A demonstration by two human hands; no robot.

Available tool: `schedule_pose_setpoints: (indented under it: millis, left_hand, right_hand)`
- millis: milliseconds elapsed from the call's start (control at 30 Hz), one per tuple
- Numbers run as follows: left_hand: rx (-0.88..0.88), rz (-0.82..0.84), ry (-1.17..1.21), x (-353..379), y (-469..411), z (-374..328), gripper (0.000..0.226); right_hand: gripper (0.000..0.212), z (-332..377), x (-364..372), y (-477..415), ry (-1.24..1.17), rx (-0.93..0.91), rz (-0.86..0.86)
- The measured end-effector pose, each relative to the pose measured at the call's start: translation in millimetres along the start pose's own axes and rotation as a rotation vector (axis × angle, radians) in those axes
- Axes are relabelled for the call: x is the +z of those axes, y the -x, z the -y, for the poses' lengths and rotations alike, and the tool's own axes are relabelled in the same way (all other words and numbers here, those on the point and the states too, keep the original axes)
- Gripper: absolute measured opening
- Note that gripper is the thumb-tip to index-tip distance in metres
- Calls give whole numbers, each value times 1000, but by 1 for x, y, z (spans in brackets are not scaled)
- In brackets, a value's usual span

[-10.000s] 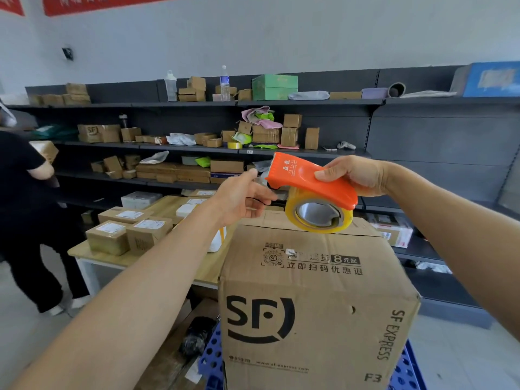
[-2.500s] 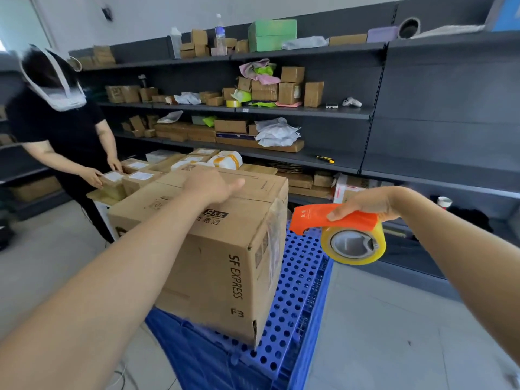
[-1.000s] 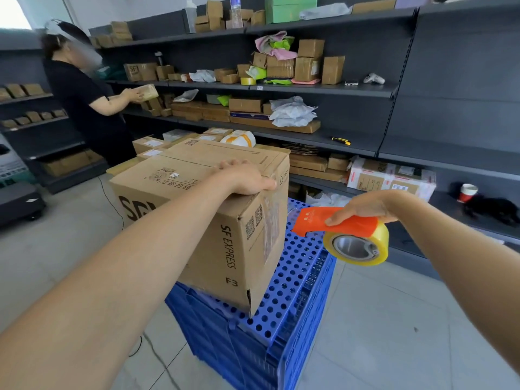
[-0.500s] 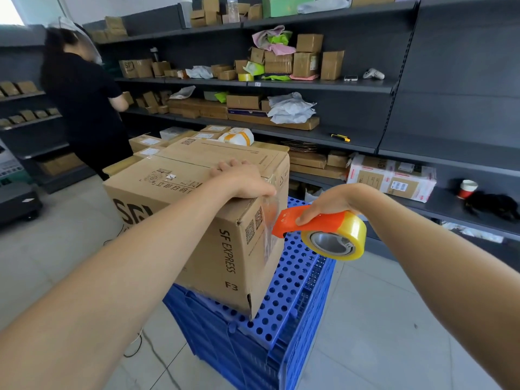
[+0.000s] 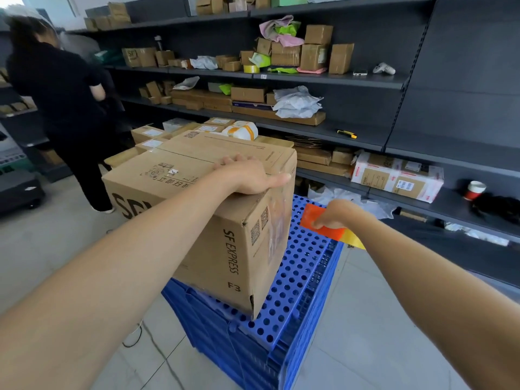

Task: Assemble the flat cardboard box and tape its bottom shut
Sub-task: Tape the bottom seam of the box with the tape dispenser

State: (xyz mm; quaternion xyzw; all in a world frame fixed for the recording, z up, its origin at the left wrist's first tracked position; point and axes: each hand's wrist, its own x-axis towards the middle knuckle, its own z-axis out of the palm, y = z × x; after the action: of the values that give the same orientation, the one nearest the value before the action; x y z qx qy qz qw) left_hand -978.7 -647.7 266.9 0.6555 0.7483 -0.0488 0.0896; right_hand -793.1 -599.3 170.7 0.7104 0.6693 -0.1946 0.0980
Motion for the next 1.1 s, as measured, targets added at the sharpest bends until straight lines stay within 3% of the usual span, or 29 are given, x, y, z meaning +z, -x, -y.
schedule_pose_setpoints:
  millis: [200, 300, 367, 433, 600, 700, 800, 867, 967, 1033, 1100]
  left_hand:
    - [88, -15, 100, -2, -6, 16, 79]
    - [87, -41, 168, 1, -4, 24, 80]
    - [96, -54, 203, 2, -2, 26, 80]
    - [108, -68, 222, 2, -1, 27, 79]
    - [128, -82, 232, 6, -3, 30, 77]
    - [139, -93, 233, 6, -4, 30, 77]
    - [148, -86, 233, 5, -7, 30, 75]
    - [149, -90, 258, 2, -8, 31, 70]
    - [129, -129, 289, -3, -7, 38, 66]
    - [82, -177, 277, -7, -9, 46, 69]
    - [15, -179, 253, -11, -12, 54, 76]
  right_hand:
    - [41, 0, 34, -52, -161, 2, -136]
    - [8, 6, 50, -72, -129, -23, -150]
    - [21, 11, 62, -90, -108, 22, -147]
    - [8, 16, 74, -106, -101, 15, -146]
    - [38, 20, 91, -115, -36, -8, -66]
    - [19, 18, 94, -115, -50, -29, -20]
    - [33, 20, 70, -97, -259, -18, -173]
    - [40, 28, 43, -78, -446, -73, -371]
    - [36, 45, 10, -31, -1088, -168, -632]
    - [30, 58, -7, 7, -1372, -256, -636]
    - [29, 69, -15, 34, -1549, -327, -536]
